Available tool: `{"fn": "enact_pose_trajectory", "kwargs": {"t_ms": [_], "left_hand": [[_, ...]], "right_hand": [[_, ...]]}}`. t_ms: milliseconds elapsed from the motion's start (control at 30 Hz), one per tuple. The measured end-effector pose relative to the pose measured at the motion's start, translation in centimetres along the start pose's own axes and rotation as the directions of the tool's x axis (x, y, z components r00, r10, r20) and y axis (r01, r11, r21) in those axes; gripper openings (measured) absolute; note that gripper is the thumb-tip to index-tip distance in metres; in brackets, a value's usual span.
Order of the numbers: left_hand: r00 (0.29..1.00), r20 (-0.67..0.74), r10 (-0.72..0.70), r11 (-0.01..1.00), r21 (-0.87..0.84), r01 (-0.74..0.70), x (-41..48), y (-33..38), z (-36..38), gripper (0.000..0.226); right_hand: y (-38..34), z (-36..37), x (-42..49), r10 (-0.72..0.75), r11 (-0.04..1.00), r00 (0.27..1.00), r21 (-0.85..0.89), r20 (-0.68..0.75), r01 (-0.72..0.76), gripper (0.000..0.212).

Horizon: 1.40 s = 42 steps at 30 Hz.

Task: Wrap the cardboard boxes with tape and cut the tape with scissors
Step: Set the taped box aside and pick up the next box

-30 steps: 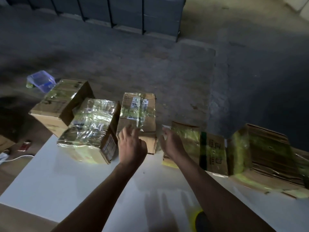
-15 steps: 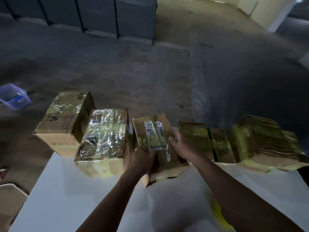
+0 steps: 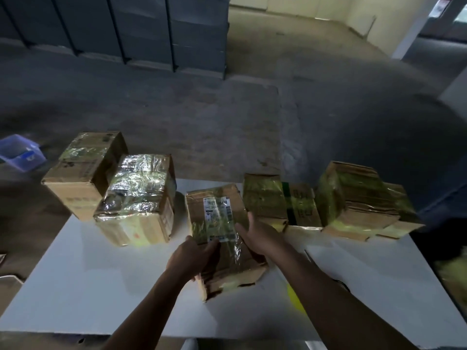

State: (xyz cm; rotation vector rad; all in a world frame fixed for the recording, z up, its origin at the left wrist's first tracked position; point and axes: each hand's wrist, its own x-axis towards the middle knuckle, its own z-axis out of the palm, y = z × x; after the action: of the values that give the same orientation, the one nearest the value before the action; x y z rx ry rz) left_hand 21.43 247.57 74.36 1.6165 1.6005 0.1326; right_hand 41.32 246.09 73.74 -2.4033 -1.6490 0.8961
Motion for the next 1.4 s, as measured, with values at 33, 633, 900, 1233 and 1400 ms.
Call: {"fn": "enact_pose_trajectory", "kwargs": {"t_ms": [33,633,900,1233,1400], "left_hand": [[1.000,-0.002,-0.011,1.000,-0.015,0.011,-0.9,-0.1,0.5,0.060],[0.987,-0.141,-0.076,0.994,-0.090,0.063,-8.5,-0.6,6.0,0.044],[0.977,-0.209,0.029,0.978,-0.196,-0.071,-7.7,-3.5,2.7,0.050],[0.957,-0.246,0.156,0.982,0.141,-0.124,-6.4,-5.1,-0.1,0.056],[0.951,-0.190,0.244,0.954,0.225,-0.199,-5.7,-6.2,-1.1,0.051]], "right_hand": [[0.4,0.2,-0.6,-0.013,1.000,1.000,-0.004,-0.008,0.013,0.075],[5.1,1.6,-7.9,-0.070,0.997,0.992,-0.037,-0.105,0.066,0.052],[0.8,2.0,-8.9,-0.092,0.981,0.988,0.157,-0.125,0.111,0.053],[-1.4,4.6,-8.2,0.055,0.932,0.998,0.360,-0.023,-0.043,0.054],[-2.1,4.7,-8.6,0.150,0.844,0.987,0.512,0.058,-0.159,0.050]]}}
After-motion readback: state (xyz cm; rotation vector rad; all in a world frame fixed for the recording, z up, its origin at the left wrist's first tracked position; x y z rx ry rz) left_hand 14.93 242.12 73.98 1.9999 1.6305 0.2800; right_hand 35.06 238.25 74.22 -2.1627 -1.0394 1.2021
